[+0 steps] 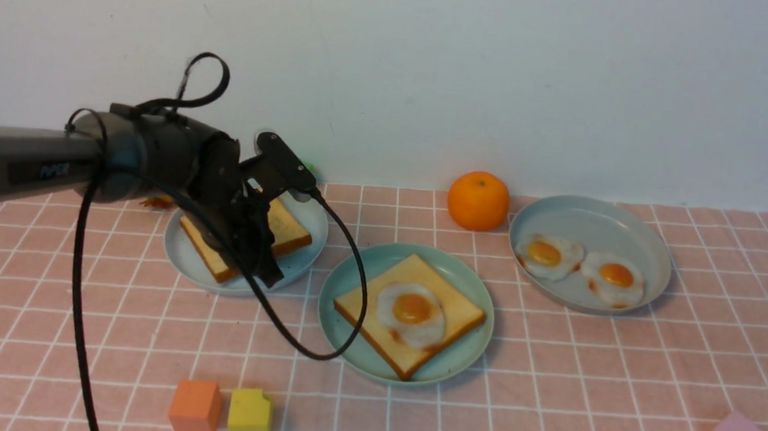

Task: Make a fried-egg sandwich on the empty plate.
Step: Use the left arm to grab a slice of bread, then use the left arm to place a slice of bread on the fried egg in the middle

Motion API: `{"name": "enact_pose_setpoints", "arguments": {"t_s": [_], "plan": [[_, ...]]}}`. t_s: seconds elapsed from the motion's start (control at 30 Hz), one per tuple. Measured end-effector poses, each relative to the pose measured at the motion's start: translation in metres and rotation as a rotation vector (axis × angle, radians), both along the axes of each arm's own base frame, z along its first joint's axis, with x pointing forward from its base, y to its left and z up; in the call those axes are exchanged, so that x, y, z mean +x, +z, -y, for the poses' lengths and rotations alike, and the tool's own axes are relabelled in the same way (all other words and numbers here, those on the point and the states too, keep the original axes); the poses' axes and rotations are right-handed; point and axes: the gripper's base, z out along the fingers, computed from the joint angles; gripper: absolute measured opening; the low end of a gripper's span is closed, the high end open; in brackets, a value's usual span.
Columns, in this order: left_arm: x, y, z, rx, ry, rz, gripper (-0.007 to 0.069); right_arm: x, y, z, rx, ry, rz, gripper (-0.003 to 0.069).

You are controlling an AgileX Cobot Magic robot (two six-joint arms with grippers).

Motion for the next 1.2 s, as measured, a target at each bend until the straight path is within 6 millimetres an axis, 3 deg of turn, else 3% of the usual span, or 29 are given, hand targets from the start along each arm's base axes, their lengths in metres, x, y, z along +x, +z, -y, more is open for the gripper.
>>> {"name": "enact_pose_setpoints", "arguments": {"t_s": [0.03, 0.1, 0.2, 0.3, 0.4, 0.53, 0.6, 0.93, 1.2], "plan": [[-0.001, 0.003, 0.0, -0.001, 0.0, 0.005, 0.0129, 0.0, 0.0, 0.0, 0.0, 0.0, 0.0, 0.0017], [-0.009, 0.038, 0.002, -0.021, -0.01, 0.076, 0.0052, 0.0, 0.0, 0.0, 0.0, 0.0, 0.0, 0.0017], [-0.031, 0.085, 0.019, -0.081, -0.026, 0.149, 0.0048, -0.001, -0.002, 0.001, -0.021, -0.002, -0.013, 0.0017], [-0.056, 0.103, 0.045, -0.153, -0.028, 0.107, 0.0048, -0.002, -0.006, 0.004, -0.065, -0.006, -0.042, 0.0019], [-0.076, 0.099, 0.077, -0.184, -0.053, 0.031, 0.0048, -0.002, -0.006, 0.005, -0.079, -0.011, -0.044, 0.0022], [-0.098, 0.072, 0.13, -0.179, -0.137, -0.04, 0.0048, -0.001, -0.006, 0.005, -0.082, -0.014, -0.041, 0.0022], [-0.101, 0.059, 0.144, -0.177, -0.15, -0.045, 0.0048, -0.001, -0.006, 0.005, -0.082, -0.015, -0.04, 0.0022], [-0.091, 0.02, 0.159, -0.138, -0.154, -0.041, 0.0048, -0.008, -0.005, 0.013, -0.053, -0.015, -0.018, 0.0025], [-0.091, 0.016, 0.159, -0.138, -0.155, -0.043, 0.0048, -0.012, -0.004, 0.018, -0.036, -0.015, -0.004, 0.0029]]}}
